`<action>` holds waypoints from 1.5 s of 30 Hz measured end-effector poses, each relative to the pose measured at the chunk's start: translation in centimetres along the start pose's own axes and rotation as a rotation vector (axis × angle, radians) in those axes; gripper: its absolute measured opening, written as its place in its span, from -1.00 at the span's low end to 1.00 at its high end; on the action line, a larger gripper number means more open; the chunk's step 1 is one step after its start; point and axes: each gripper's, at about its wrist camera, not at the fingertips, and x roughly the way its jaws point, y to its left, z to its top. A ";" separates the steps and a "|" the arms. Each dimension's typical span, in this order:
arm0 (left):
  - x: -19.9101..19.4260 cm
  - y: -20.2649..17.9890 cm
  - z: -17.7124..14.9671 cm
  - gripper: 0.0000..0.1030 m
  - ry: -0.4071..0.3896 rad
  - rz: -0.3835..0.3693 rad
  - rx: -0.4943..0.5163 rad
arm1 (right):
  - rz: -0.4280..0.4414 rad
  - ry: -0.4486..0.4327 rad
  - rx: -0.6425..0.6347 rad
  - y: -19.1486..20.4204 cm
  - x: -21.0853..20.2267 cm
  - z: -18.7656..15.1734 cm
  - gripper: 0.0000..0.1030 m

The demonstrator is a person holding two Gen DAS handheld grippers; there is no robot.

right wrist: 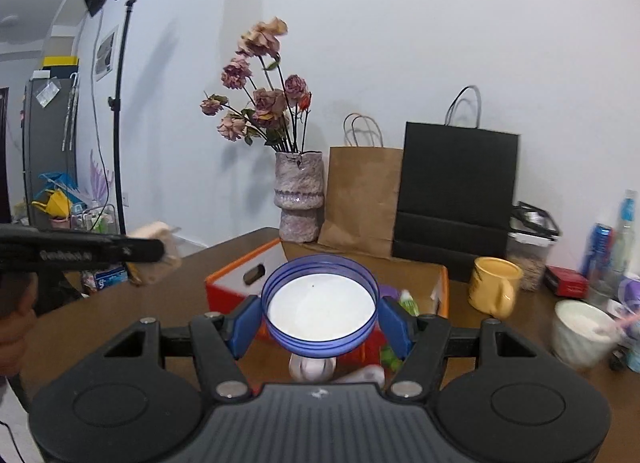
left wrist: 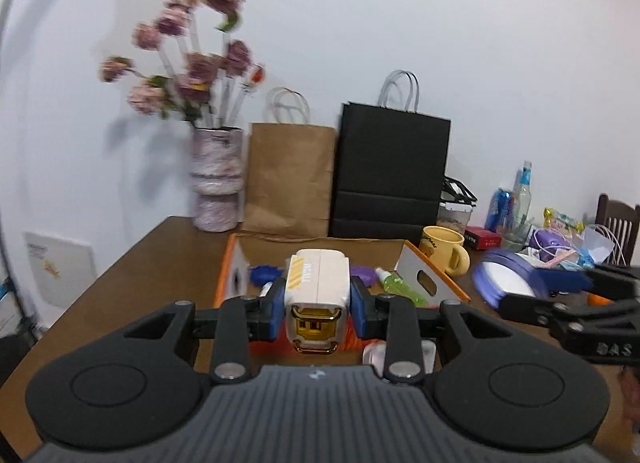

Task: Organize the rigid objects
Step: 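Lower the cylinder and blue-rimmed lid into the box and open both tools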

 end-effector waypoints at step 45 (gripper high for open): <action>6.5 -1.5 6.1 0.38 0.131 0.157 0.066 | -0.090 0.158 0.000 -4.1 6.9 7.1 0.61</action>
